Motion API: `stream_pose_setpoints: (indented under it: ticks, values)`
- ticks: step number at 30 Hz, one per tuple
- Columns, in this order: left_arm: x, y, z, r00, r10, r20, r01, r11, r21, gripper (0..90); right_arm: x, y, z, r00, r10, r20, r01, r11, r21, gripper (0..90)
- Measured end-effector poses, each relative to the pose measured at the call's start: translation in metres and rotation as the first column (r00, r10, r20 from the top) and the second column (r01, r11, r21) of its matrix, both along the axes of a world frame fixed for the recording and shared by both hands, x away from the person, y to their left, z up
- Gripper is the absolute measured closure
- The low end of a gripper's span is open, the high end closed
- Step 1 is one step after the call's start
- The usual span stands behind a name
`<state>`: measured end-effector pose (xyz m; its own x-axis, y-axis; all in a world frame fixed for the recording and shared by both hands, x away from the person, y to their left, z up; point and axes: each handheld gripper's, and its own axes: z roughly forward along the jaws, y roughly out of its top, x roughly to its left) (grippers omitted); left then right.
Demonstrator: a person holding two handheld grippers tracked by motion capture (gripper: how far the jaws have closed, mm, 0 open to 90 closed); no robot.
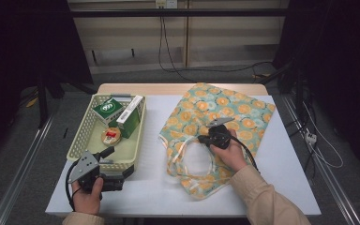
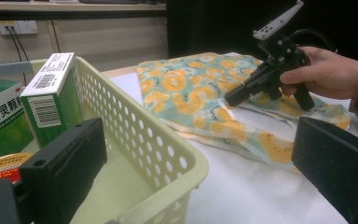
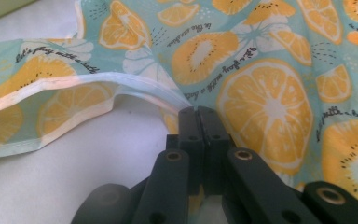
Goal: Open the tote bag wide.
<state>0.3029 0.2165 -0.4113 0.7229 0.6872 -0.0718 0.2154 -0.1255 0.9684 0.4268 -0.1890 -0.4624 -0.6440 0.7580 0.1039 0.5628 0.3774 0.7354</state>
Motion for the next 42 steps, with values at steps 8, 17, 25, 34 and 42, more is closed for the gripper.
stream_pose_setpoints:
  ticks: [8, 17, 25, 34, 42]
  values:
    - [0.000, 0.000, 0.000, 1.0000, 0.004, -0.002, -0.004, 1.0000, -0.003, 3.0, 0.002, 0.004, -0.001, 0.9995, 0.026, -0.017, -0.025, 0.9992, 0.032, 89.4]
    - [0.001, -0.001, -0.001, 1.0000, 0.002, -0.008, -0.002, 1.0000, -0.002, 3.0, 0.000, 0.006, 0.005, 0.9983, 0.053, -0.023, -0.052, 0.9983, 0.025, 73.7]
    - [0.002, -0.001, -0.002, 0.9999, 0.004, -0.012, -0.004, 1.0000, -0.005, 3.0, -0.032, -0.001, 0.022, 0.9930, 0.115, -0.026, -0.114, 0.9926, 0.040, 42.5]
    - [0.002, -0.002, -0.002, 0.9999, 0.007, -0.014, -0.006, 1.0000, 0.004, 3.0, -0.052, -0.013, 0.032, 0.9903, 0.139, -0.009, -0.137, 0.9848, 0.107, 28.4]
    - [0.001, -0.003, -0.003, 0.9998, 0.005, -0.017, -0.005, 1.0000, 0.001, 3.0, -0.059, -0.003, 0.035, 0.9852, 0.172, -0.002, -0.171, 0.9815, 0.087, 22.1]
